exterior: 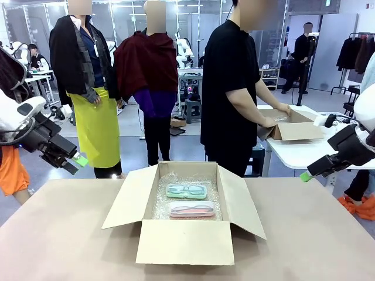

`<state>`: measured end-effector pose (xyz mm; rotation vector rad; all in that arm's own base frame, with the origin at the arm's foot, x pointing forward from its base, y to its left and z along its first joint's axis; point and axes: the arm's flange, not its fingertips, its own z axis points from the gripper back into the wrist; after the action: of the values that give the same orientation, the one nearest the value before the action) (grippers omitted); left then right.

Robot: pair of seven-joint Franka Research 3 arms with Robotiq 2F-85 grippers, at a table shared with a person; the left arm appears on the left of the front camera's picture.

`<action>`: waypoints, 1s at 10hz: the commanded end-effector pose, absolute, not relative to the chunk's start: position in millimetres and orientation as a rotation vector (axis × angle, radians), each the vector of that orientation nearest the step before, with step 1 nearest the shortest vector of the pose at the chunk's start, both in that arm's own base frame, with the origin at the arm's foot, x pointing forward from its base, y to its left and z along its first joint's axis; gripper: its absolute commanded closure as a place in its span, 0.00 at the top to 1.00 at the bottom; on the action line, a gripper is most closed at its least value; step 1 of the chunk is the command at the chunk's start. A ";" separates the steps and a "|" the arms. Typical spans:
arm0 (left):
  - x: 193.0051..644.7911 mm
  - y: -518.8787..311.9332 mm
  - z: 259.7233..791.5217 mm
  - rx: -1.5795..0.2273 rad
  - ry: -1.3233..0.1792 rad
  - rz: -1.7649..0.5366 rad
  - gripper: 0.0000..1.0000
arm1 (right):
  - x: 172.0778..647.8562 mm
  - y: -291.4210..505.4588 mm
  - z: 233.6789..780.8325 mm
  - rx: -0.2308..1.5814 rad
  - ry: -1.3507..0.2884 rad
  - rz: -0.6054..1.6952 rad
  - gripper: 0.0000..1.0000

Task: Pack the glasses set securely to prepare it for shipping.
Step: Position the Package Box on the left side of the table.

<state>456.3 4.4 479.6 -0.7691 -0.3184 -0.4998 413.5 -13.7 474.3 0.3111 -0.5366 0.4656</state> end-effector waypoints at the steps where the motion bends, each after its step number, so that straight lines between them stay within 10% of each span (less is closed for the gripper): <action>1: 486.6 22.7 453.0 -0.911 -0.290 -0.444 1.00 | 412.5 -13.0 474.9 0.307 -0.539 0.465 1.00; 10: 506.0 27.5 379.5 -1.082 -0.247 -0.334 1.00 | 412.5 -13.0 474.9 0.307 -0.539 0.465 1.00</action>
<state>507.3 25.9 378.9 -1.0838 -0.2472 -0.3389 413.5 -13.5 474.3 0.3118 -0.5365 0.4664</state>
